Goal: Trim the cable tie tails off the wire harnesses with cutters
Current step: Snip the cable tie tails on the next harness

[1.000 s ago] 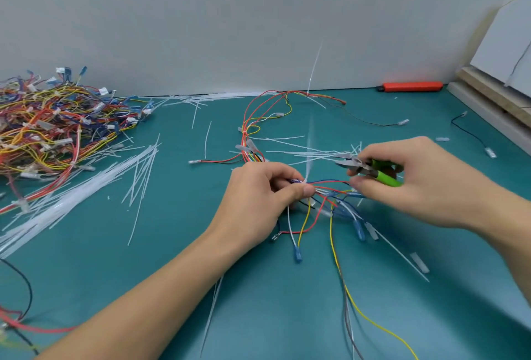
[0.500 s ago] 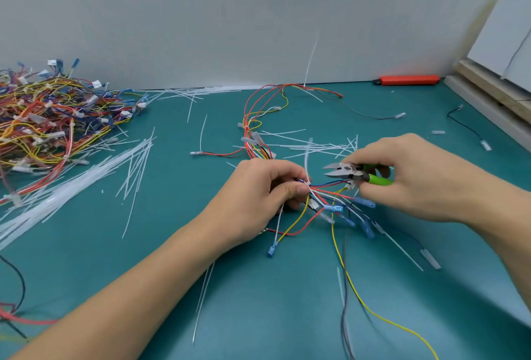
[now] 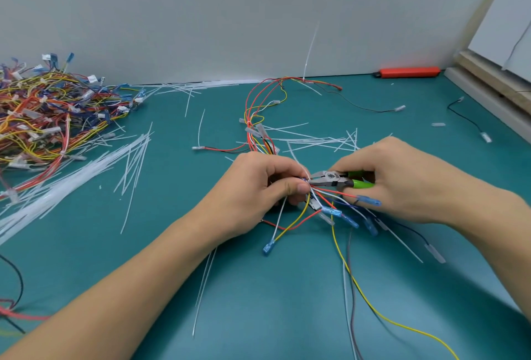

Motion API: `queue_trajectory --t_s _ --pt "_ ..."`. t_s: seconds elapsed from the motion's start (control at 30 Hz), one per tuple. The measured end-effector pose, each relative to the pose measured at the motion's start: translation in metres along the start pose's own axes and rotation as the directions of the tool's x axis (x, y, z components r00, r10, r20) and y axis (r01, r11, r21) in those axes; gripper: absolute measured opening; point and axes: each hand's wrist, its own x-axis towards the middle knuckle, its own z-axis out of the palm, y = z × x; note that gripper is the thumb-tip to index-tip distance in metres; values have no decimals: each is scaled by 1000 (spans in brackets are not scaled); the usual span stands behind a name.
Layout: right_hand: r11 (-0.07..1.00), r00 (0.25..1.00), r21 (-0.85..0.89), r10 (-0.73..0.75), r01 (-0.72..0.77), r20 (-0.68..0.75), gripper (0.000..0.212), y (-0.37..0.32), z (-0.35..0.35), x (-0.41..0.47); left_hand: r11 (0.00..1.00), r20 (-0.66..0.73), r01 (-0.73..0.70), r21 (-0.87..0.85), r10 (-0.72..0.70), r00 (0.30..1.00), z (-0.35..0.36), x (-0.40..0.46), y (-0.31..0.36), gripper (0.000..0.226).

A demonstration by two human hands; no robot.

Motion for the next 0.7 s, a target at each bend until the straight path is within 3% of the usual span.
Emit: queue_trajectory --t_s 0.33,0.5,0.6,0.7 --pt "1000 1000 8 13 -13 -20 6 2 2 1 1000 22 -4 16 4 1000 -1 0 -3 14" --pt "999 999 -10 31 -31 -28 24 1 3 2 1000 -11 15 -9 -15 1000 1 2 -7 8" --pt "993 993 109 64 -53 -100 30 6 -1 1 999 -34 28 -47 -30 999 4 2 -8 5" --pt "948 970 286 192 -144 -147 12 18 -10 0 999 -50 24 -40 -26 998 4 2 -9 5"
